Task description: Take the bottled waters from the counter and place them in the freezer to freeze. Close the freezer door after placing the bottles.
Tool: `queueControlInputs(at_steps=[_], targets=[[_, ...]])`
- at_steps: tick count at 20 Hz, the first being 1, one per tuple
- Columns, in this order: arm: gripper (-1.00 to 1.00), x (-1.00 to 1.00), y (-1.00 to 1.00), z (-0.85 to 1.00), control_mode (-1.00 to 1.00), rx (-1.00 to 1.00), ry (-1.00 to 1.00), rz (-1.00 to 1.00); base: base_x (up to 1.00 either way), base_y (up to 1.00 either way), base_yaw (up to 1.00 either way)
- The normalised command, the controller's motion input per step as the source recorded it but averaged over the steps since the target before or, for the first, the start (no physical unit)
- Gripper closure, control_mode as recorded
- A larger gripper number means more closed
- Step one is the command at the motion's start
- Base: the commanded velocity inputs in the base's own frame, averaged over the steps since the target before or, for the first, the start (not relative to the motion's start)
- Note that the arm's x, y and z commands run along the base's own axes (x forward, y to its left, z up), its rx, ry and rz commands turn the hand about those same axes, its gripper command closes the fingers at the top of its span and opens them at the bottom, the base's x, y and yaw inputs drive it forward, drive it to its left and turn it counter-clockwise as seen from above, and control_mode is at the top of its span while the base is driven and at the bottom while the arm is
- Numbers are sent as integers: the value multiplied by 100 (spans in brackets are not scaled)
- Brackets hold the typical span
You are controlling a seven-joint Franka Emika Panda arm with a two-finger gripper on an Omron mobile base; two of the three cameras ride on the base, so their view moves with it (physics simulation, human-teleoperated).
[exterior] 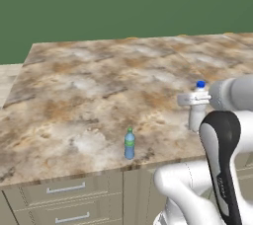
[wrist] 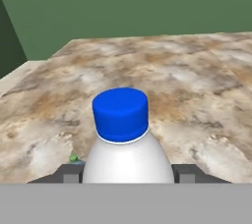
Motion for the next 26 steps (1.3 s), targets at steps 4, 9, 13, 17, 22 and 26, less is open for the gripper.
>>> queueControlInputs(at_steps=[4,9,13,17,22,26], targets=[[100,-33,0,0,-100,0,0,-2,0,0,0],[100,-18,0,0,-100,0,0,-13,0,0,0],[100,-3,0,0,-100,0,1,-25,0,0,0],[100,0,0,-1,-100,0,0,-13,0,0,0],[100,0,0,0,-100,0,0,0,0,0,0],[100,-3,0,-1,-100,0,0,0,0,0,0]])
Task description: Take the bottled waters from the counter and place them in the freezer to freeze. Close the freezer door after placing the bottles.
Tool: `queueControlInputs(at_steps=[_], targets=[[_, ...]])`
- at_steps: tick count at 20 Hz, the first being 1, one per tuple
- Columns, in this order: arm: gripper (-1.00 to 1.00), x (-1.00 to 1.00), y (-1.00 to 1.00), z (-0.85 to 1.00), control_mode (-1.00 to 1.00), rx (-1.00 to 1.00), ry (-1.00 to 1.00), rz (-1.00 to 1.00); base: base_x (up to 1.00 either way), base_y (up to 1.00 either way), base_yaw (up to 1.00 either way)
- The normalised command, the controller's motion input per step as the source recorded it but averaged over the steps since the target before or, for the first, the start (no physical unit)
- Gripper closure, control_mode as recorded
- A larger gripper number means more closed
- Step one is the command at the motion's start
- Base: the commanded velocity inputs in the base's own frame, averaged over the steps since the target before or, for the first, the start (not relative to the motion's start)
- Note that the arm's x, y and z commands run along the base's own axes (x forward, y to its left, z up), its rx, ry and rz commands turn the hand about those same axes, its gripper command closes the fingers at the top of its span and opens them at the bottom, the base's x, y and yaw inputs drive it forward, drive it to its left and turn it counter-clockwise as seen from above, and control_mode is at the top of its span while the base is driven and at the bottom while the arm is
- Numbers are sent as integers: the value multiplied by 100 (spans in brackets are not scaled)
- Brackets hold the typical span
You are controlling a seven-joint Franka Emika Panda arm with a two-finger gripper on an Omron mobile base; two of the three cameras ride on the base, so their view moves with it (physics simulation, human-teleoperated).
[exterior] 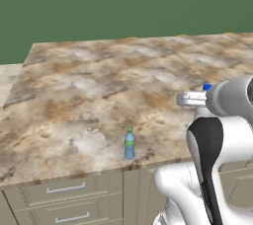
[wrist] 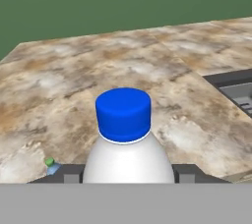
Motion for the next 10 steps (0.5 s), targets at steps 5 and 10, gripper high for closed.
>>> queueControlInputs(at_steps=[5,10], targets=[[100,-11,3,-3,100,0,0,1,-52,13,13],[100,0,0,0,100,0,0,0,-56,54,31]])
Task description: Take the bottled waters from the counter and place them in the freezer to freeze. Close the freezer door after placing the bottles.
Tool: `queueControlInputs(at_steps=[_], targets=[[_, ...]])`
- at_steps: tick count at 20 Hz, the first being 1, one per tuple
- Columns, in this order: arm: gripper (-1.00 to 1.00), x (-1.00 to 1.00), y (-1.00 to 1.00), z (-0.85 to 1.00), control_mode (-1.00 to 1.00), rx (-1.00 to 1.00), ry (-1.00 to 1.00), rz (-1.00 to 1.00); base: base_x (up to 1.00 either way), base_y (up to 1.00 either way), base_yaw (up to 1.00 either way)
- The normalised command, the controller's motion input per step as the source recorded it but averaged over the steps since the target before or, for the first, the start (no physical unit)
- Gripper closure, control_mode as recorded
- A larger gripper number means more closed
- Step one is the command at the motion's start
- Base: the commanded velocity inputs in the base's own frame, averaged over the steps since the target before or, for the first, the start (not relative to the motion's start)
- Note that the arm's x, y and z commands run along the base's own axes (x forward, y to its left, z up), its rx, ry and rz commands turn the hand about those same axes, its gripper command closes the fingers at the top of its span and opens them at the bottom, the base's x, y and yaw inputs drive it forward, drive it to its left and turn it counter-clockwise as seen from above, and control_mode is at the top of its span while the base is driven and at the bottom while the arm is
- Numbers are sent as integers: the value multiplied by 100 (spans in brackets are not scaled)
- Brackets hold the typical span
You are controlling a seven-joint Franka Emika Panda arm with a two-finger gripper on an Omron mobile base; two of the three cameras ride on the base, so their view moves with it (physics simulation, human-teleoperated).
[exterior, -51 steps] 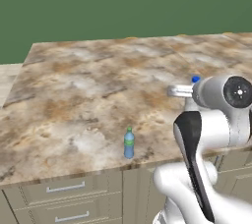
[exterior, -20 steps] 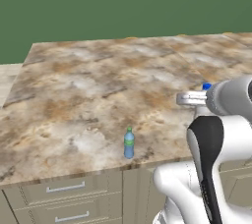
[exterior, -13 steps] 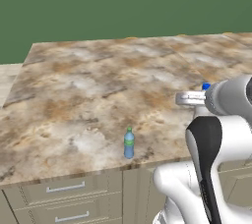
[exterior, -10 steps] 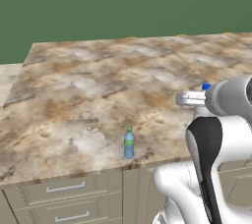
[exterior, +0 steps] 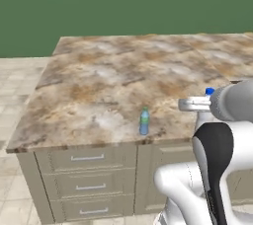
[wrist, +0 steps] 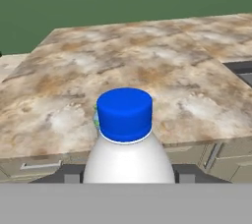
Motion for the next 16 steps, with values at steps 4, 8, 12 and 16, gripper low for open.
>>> queueControlInputs(at_steps=[4,8,12,16], targets=[[100,0,0,0,100,0,0,0,-50,78,43],[100,0,0,0,100,0,0,0,-42,89,47],[100,0,0,0,100,0,0,0,-21,96,51],[100,0,0,0,100,0,0,0,-7,97,45]])
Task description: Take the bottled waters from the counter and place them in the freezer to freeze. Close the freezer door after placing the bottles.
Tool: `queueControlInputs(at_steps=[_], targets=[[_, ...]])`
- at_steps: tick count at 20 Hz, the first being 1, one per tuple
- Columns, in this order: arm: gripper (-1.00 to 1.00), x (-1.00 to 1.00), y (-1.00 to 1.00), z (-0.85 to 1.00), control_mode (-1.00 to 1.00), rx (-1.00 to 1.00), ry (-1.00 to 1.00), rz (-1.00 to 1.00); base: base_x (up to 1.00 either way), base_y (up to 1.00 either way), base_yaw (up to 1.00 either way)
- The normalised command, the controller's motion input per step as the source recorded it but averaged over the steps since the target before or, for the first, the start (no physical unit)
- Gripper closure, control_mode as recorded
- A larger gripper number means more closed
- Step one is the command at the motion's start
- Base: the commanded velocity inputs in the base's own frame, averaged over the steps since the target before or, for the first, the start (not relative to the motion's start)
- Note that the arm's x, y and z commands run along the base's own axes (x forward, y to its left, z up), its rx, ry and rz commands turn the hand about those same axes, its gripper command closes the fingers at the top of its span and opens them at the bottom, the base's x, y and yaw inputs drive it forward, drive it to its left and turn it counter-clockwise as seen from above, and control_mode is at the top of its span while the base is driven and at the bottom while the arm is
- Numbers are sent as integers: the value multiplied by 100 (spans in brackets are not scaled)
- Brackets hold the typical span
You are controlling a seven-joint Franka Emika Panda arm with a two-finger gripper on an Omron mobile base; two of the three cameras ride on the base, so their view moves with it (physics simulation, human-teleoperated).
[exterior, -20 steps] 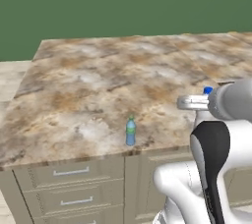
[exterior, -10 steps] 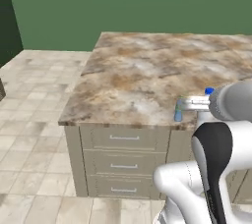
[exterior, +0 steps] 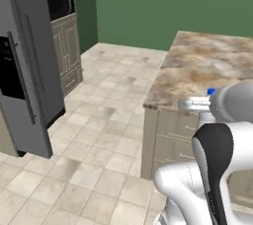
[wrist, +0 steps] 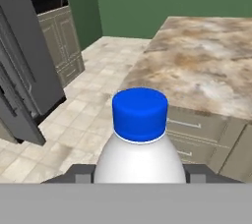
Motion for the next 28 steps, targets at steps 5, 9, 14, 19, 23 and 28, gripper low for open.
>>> queueControlInputs(at_steps=[5,9,14,19,23,28], targets=[[100,0,0,0,100,0,0,0,0,98,12],[100,0,0,0,100,0,0,0,25,80,-2],[100,0,0,0,100,0,0,0,53,83,-12],[100,0,0,0,100,0,0,0,54,91,-30],[100,0,0,0,100,0,0,0,36,69,-43],[100,0,0,0,100,0,0,0,1,15,-60]])
